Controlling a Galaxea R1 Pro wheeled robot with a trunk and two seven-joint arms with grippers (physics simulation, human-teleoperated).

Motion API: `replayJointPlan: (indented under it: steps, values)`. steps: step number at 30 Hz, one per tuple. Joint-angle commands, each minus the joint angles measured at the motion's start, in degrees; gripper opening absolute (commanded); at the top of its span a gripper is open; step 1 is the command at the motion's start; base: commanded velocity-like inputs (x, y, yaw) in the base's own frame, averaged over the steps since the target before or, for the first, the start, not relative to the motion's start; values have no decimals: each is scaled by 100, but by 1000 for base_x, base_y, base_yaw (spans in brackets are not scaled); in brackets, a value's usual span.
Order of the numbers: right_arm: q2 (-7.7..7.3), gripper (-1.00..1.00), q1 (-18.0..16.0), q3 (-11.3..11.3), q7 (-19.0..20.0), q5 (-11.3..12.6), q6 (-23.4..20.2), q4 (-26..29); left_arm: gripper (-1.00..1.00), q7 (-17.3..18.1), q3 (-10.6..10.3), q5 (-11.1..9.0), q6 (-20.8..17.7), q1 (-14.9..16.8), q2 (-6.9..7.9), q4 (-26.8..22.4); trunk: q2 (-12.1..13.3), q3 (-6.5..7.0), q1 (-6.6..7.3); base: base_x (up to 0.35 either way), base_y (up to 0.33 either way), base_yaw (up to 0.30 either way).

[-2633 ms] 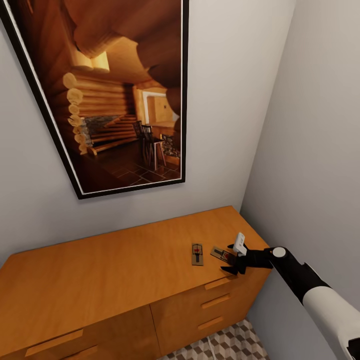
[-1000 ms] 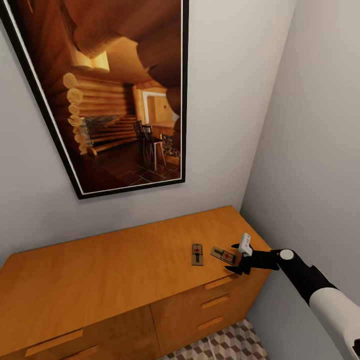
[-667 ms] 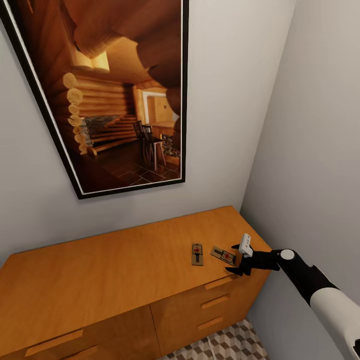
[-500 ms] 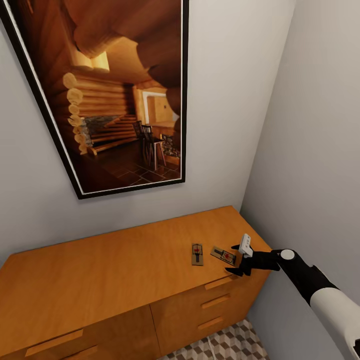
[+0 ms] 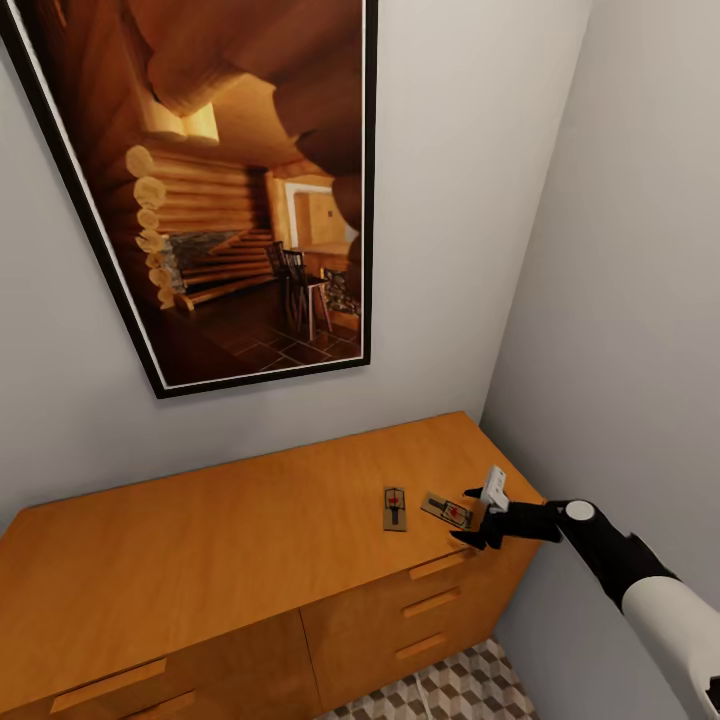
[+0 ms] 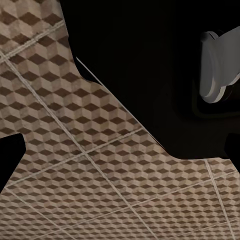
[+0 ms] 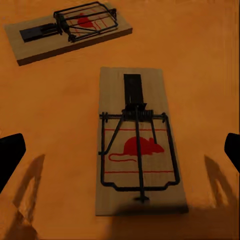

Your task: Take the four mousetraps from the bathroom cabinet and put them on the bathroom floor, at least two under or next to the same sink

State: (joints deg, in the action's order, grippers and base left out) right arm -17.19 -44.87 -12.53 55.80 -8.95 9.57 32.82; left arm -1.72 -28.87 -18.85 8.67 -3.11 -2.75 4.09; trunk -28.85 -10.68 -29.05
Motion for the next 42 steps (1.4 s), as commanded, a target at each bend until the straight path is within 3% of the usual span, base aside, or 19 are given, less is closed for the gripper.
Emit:
replayJointPlan:
  steps: [1,5,10,42]
  values:
    - [-4,100,-4,93,-5,35,54,-21,100,-12,-48,-40,32,4,-5,13,-9,-9,-3,0,0,0]
    - [-6,100,-4,331,18,136,54,-51,100,-12,-48,-40,31,4,-4,13,-9,-9,-3,0,0,0]
    - [-7,100,-4,425,44,172,54,-60,100,-12,-48,-40,32,4,-6,13,-9,-9,-3,0,0,0]
    - [-3,100,-4,470,63,166,63,-60,100,-12,-48,-40,32,4,-6,13,-9,-25,-3,0,0,0]
